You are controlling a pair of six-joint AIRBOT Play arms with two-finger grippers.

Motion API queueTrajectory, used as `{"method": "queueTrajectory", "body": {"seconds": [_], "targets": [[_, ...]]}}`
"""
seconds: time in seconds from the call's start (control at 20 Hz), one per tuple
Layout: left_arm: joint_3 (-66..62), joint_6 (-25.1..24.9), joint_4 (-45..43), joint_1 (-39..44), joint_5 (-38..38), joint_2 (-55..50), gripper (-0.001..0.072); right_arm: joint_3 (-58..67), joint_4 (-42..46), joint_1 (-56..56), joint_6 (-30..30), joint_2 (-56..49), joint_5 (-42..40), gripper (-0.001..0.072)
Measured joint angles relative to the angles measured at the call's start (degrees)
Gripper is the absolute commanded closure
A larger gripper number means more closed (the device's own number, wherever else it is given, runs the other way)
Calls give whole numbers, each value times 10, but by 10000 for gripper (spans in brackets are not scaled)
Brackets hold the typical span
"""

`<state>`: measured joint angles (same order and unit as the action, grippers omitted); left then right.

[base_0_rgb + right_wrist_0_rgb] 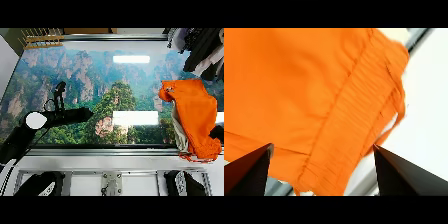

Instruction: Fold the clothes and pants, and hang the long-sleeved shirts on hangers.

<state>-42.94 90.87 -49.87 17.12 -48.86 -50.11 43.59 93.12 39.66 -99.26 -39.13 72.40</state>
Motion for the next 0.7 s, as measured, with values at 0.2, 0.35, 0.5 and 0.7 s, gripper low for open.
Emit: {"method": "queueTrajectory", "body": {"seconds": [0.2, 0.35, 0.5, 0.7], "targets": [[0, 0, 0, 0, 4, 0, 699, 63, -126, -61, 75, 0, -50, 37], [0, 0, 0, 0, 12, 0, 700, 81, -242, -155, 136, -7, -71, 38], [0, 0, 0, 0, 19, 0, 700, 88, -299, -267, 164, -30, -84, 38], [0, 0, 0, 0, 23, 0, 700, 91, -329, -376, 178, -73, -92, 47]]}}
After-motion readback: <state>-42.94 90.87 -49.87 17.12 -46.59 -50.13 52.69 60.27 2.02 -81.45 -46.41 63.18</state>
